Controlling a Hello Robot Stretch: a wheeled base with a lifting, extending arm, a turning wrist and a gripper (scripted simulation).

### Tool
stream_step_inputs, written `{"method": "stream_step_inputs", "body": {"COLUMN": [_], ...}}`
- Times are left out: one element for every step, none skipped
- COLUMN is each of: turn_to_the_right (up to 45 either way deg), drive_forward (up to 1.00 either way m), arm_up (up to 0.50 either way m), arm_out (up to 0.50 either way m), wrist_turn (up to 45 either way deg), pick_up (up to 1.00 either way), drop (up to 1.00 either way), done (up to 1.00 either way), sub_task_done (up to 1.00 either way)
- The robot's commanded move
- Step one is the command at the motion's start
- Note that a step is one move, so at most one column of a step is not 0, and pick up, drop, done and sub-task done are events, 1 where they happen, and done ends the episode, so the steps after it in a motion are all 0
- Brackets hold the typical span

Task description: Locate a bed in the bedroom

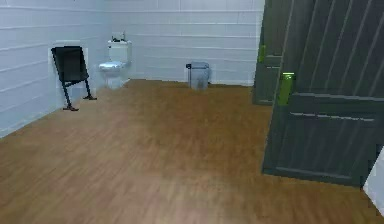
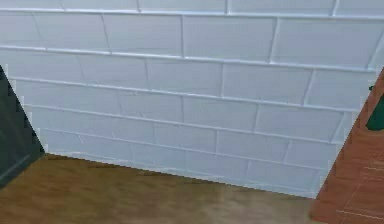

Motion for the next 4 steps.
{"method": "stream_step_inputs", "body": {"turn_to_the_right": [0.0,6.0,0.0,6.0], "drive_forward": [1.00,0.00,0.50,0.00], "arm_up": [0.00,0.00,0.00,0.00], "arm_out": [0.00,0.00,0.00,0.00], "wrist_turn": [0.0,0.0,0.0,0.0], "pick_up": [0.00,0.00,0.00,0.00], "drop": [0.00,0.00,0.00,0.00], "done": [0.00,0.00,0.00,0.00], "sub_task_done": [0.00,0.00,0.00,0.00]}}
